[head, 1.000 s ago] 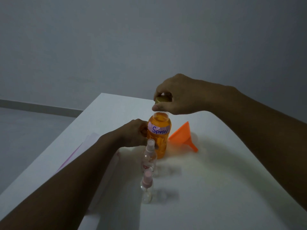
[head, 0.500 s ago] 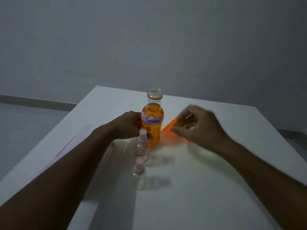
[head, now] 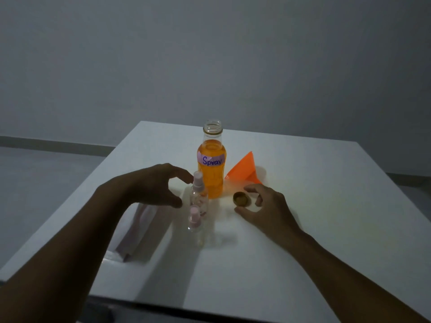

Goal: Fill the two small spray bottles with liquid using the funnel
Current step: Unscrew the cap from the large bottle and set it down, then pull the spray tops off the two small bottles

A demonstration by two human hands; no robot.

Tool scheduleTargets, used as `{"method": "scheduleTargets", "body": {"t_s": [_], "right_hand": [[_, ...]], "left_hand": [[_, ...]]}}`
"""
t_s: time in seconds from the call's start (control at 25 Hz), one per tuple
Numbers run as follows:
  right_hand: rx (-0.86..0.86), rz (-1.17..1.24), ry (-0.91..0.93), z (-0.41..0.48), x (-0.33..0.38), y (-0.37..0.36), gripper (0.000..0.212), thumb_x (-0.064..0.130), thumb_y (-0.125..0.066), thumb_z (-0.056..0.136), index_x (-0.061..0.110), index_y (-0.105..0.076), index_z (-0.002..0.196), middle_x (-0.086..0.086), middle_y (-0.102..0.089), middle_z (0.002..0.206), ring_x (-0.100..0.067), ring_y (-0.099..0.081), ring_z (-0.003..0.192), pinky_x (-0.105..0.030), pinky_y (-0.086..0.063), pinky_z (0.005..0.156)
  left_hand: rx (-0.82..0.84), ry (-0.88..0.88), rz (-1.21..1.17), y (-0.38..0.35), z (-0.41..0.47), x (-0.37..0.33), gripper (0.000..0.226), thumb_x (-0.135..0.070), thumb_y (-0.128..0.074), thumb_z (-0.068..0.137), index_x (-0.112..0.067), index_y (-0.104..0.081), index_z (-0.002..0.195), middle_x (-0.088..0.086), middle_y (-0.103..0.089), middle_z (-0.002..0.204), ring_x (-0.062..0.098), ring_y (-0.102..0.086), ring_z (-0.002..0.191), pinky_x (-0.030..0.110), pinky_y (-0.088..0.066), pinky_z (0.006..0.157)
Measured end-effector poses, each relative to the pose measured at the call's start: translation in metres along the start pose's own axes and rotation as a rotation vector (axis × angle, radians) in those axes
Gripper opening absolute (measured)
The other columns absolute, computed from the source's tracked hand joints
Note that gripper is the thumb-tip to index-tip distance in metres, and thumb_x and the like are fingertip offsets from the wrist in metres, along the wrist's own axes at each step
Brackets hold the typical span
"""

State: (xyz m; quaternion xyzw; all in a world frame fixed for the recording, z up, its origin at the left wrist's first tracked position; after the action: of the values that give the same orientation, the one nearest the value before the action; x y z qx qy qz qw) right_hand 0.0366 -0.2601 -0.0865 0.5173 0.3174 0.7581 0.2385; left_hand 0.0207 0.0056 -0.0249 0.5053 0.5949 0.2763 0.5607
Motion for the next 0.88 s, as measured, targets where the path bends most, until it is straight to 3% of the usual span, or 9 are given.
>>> {"method": "scheduleTargets", "body": {"t_s": [0.12, 0.24, 0.36, 0.48, 0.6, 0.72, 0.8, 0.88], "right_hand": [[0.002, -0.022, -0.048, -0.013, -0.01, 0.006, 0.052, 0.037, -0.081, 0.08, 0.022, -0.061, 0.126, 0.004, -0.064, 0.117, -0.01, -0.059, 0.099, -0.022, -0.049, 0.082], [0.009, -0.044, -0.064, -0.034, -0.024, 0.021, 0.042, 0.031, -0.075, 0.087, 0.023, -0.062, 0.126, 0.002, -0.066, 0.123, -0.009, -0.059, 0.106, -0.023, -0.051, 0.09], [-0.019, -0.045, -0.049, -0.053, -0.029, 0.041, 0.032, 0.022, -0.074, 0.088, 0.019, -0.069, 0.12, 0.0, -0.072, 0.116, -0.006, -0.062, 0.098, -0.023, -0.054, 0.089], [-0.15, 0.043, -0.058, -0.067, -0.027, 0.071, 0.02, 0.015, -0.074, 0.088, 0.018, -0.075, 0.108, 0.007, -0.076, 0.097, -0.002, -0.069, 0.081, -0.024, -0.061, 0.078], [-0.257, 0.34, -0.13, -0.081, -0.023, 0.105, 0.016, 0.018, -0.07, 0.092, 0.019, -0.074, 0.107, 0.007, -0.078, 0.09, -0.01, -0.075, 0.076, -0.029, -0.063, 0.072], [-0.212, 0.659, -0.203, -0.09, -0.015, 0.129, 0.029, 0.031, -0.069, 0.091, 0.02, -0.068, 0.118, -0.002, -0.078, 0.095, -0.02, -0.075, 0.075, -0.031, -0.062, 0.066], [-0.117, 0.664, -0.231, -0.094, -0.019, 0.134, 0.044, 0.044, -0.071, 0.081, 0.023, -0.067, 0.119, -0.005, -0.078, 0.093, -0.022, -0.072, 0.07, -0.03, -0.058, 0.061], [-0.039, 0.605, -0.232, -0.095, -0.027, 0.135, 0.04, 0.041, -0.075, 0.079, 0.019, -0.071, 0.112, -0.007, -0.077, 0.086, -0.022, -0.07, 0.064, -0.031, -0.056, 0.058]], "left_hand": [[-0.07, -0.044, -0.084, -0.007, -0.008, -0.01, 0.054, -0.053, -0.074, 0.071, -0.048, -0.048, 0.119, -0.017, -0.05, 0.135, 0.01, -0.042, 0.127, 0.034, -0.031, 0.107], [-0.223, -0.045, -0.164, 0.003, -0.016, -0.018, 0.064, -0.073, -0.066, 0.061, -0.039, -0.057, 0.114, -0.014, -0.06, 0.123, 0.006, -0.053, 0.114, 0.035, -0.043, 0.096], [-0.465, -0.1, -0.289, 0.032, -0.027, -0.051, 0.053, -0.057, -0.074, 0.065, -0.026, -0.062, 0.106, -0.012, -0.064, 0.103, 0.0, -0.058, 0.094, 0.021, -0.043, 0.071], [-0.598, -0.165, -0.273, 0.048, -0.031, -0.103, 0.04, -0.042, -0.08, 0.067, -0.026, -0.061, 0.097, -0.017, -0.061, 0.092, -0.001, -0.06, 0.084, 0.015, -0.042, 0.064], [-0.565, -0.281, -0.22, 0.025, -0.029, -0.152, 0.042, -0.046, -0.079, 0.066, -0.034, -0.063, 0.103, -0.016, -0.065, 0.093, -0.006, -0.06, 0.085, 0.016, -0.049, 0.068], [-0.475, -0.354, -0.233, -0.026, -0.02, -0.179, 0.049, -0.048, -0.078, 0.069, -0.037, -0.061, 0.114, -0.01, -0.062, 0.102, 0.002, -0.059, 0.089, 0.029, -0.055, 0.075], [-0.432, -0.362, -0.272, -0.06, -0.012, -0.189, 0.052, -0.047, -0.077, 0.07, -0.036, -0.06, 0.118, -0.009, -0.06, 0.106, 0.004, -0.059, 0.09, 0.031, -0.056, 0.074], [-0.427, -0.366, -0.338, -0.084, -0.007, -0.195, 0.056, -0.047, -0.077, 0.069, -0.033, -0.06, 0.12, -0.011, -0.061, 0.107, 0.004, -0.059, 0.088, 0.025, -0.056, 0.071]]}}
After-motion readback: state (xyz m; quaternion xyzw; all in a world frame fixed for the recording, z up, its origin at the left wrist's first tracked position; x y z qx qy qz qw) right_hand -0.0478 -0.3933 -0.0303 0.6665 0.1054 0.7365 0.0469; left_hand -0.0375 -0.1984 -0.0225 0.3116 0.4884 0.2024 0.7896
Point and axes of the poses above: each hand's wrist, its own z-axis towards the middle knuckle, its own y-axis out of the back of the hand, x = y × z, the point moved 5 cm from there along z, towards the middle knuckle
